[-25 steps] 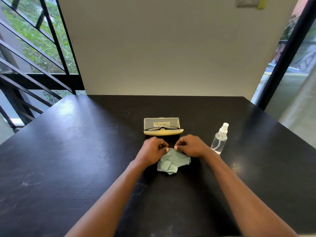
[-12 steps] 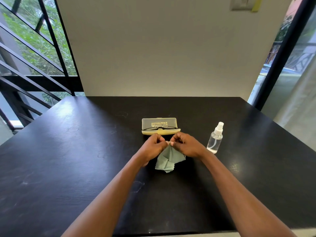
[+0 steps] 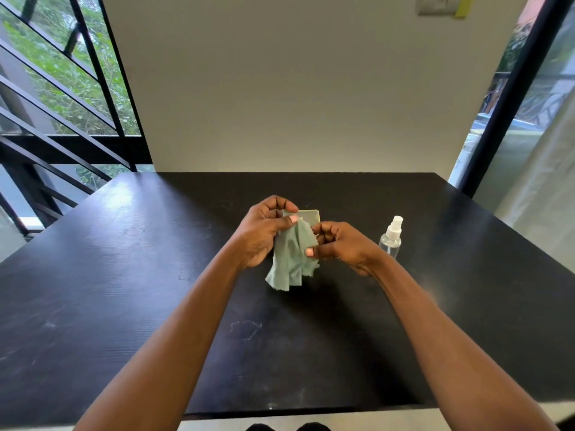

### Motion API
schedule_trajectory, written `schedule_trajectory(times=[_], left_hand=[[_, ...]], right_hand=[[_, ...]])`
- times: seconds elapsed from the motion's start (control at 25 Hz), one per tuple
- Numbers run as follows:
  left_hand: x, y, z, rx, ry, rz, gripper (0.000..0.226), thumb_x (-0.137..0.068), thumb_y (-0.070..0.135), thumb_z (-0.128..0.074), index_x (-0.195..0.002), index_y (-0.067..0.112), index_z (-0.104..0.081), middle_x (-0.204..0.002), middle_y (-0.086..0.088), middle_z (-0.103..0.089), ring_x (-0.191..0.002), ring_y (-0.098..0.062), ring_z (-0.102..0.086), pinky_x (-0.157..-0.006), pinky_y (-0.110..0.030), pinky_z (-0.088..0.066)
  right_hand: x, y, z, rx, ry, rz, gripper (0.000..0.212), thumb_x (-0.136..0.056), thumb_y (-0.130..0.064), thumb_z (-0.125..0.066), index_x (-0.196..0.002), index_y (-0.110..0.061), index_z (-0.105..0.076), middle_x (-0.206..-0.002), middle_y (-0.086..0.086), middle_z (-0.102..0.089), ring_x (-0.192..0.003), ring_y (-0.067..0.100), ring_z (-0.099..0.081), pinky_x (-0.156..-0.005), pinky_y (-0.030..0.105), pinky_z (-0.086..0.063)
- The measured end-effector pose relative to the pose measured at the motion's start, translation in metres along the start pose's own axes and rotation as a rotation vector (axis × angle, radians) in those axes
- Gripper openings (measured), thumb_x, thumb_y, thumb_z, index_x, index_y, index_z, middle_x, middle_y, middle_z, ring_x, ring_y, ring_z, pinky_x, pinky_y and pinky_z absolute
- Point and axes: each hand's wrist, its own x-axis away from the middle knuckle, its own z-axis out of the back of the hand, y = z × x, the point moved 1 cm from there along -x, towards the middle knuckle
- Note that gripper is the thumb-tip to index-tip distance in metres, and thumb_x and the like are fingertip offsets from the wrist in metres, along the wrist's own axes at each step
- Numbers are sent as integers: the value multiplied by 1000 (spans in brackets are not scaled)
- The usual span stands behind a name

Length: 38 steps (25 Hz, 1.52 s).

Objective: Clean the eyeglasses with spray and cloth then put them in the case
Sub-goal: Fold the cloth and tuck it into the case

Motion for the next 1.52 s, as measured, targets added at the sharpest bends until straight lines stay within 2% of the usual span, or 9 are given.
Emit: schedule_trajectory(times=[0.12, 0.32, 0.56, 0.68, 0.84, 1.0, 1.12, 1.28, 1.52], left_hand=[[-1, 11, 4, -61, -1, -57, 21, -85, -8, -54, -76, 10, -61, -79, -7, -56, -75, -15, -53, -71, -28, -46], [1, 12, 14, -132, 76, -118, 28, -84, -13, -51, -75, 9, -66, -85, -2, -64, -84, -10, -59, -80, -22, -49], [2, 7, 33, -134, 177, -101, 19, -79, -4, -63, -75, 14, -67, -76, -3, -62, -72, -14, -54, -65, -28, -41], [-2, 2, 38, -201, 220, -75, 18, -77, -3, -68, -77, 15, -66, -74, -5, -58, -67, -12, -52, -59, -19, -42], [-10, -1, 41, -270, 262, -80, 33, -78, -5, -67, -105, 11, -60, -72, -5, -50, -55, -7, -52, -47, -12, -44], [-9, 7, 39, -227, 303, -189, 42, -76, -7, -68, -113, 11, -58, -80, -4, -50, -72, -14, -55, -63, -20, -53], [8, 3, 43, -250, 248, -226, 32, -76, -1, -70, -102, 15, -63, -90, -14, -59, -79, -19, -58, -78, -31, -54], [42, -37, 50, -623, 78, -126, 18, -75, 10, -74, -89, 20, -69, -89, -11, -69, -82, -30, -63, -77, -39, -54], [61, -70, 55, -862, -42, -20, 18, -75, 19, -74, -70, 33, -64, -75, 15, -64, -75, -4, -57, -64, -9, -42]], right_hand=[[3, 0, 4, 84, 7, -2, 20, -81, -8, -67, -96, 5, -64, -90, 16, -61, -83, 24, -54, -80, 36, -47], [9, -11, 9, 124, 133, 33, 5, -88, -16, -60, -84, -14, -60, -77, 1, -56, -68, 7, -51, -54, 17, -45], [6, -16, 16, 139, 365, 97, 8, -79, -13, -72, -82, -15, -64, -71, -2, -59, -59, 7, -48, -43, 14, -40], [0, -13, 16, 165, 412, 64, 7, -83, -10, -67, -87, -15, -65, -73, -1, -58, -60, 8, -50, -44, 17, -43], [-11, -23, 12, 42, 486, 71, 14, -87, -2, -58, -81, -14, -63, -75, 5, -61, -56, 11, -62, -53, 29, -56], [-12, -35, 14, 15, 519, 205, 23, -84, -2, -59, -77, -23, -64, -76, 1, -66, -74, 17, -66, -74, 36, -55], [6, -24, 14, 111, 479, 245, 23, -80, -8, -66, -77, -32, -67, -78, -4, -69, -71, 14, -66, -74, 35, -56], [37, 14, 1, 324, 241, 141, 30, -77, -6, -70, -79, -36, -68, -89, -3, -70, -82, 17, -67, -81, 39, -56], [55, 35, -17, 423, 67, 40, 26, -78, -6, -69, -79, -31, -67, -76, -9, -69, -65, 1, -62, -65, 16, -50]])
